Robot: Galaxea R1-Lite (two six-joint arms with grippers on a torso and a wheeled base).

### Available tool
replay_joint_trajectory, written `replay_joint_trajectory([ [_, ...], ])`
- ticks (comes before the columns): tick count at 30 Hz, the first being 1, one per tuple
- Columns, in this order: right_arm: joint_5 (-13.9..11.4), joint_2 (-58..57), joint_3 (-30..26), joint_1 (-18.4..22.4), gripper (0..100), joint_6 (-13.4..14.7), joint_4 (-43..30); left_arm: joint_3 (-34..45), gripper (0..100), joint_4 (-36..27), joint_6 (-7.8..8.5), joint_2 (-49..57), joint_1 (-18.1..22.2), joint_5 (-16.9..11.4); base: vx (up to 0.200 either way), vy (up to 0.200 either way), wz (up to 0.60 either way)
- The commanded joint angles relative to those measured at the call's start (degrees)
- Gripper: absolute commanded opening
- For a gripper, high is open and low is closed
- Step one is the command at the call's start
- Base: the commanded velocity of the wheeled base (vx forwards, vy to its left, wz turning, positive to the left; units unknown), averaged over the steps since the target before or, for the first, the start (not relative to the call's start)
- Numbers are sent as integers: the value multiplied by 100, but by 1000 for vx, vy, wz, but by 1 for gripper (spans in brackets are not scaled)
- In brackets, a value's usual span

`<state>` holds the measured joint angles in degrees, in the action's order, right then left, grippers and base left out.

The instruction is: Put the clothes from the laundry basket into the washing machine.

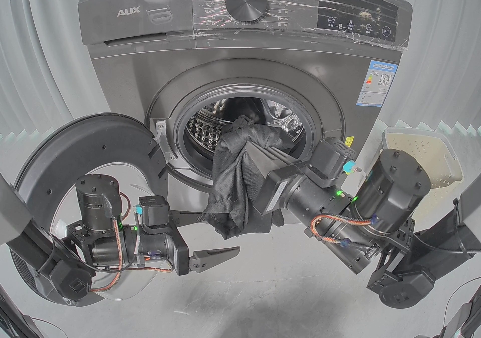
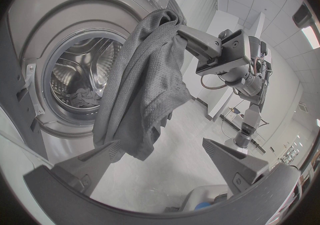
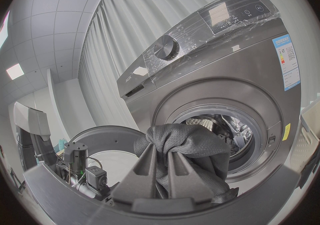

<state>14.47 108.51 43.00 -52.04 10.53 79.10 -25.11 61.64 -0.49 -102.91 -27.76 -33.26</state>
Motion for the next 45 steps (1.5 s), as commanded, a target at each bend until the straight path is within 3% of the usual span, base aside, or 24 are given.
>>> replay_joint_trajectory([
  [1, 3, -5, 7, 1, 0, 1, 0, -90, 100, 279, -39, -458, -28, 12, 0, 0, 0],
  [5, 3, 4, 7, 1, 0, 1, 0, -143, 100, 534, -65, -634, -81, 109, 0, 0, 0],
  [7, 3, 12, -11, -8, 0, 1, 96, -213, 100, 964, -83, -915, -177, 408, 0, 0, 0],
  [10, 3, 12, -19, -17, 0, -7, 123, -284, 100, 1281, -101, -1117, -204, 566, 0, 0, 0],
  [12, 12, 12, -28, -17, 0, -16, 123, -301, 100, 1404, -136, -1170, -212, 575, 0, 0, 0],
  [15, 12, 4, -37, -17, 0, -34, 140, -442, 100, 1808, -312, -1310, -212, 610, 0, 0, 0],
  [20, 12, -5, -37, -25, 0, -34, 149, -468, 100, 1878, -329, -1319, -212, 812, 0, 0, 0],
  [21, 12, -5, -46, -25, 0, -34, 149, -459, 0, 1887, -329, -1319, -221, 821, 0, 0, 0],
  [45, -50, 83, -239, 142, 0, -25, 202, 279, 0, 2502, -320, -713, -423, 935, 0, 0, 0],
])
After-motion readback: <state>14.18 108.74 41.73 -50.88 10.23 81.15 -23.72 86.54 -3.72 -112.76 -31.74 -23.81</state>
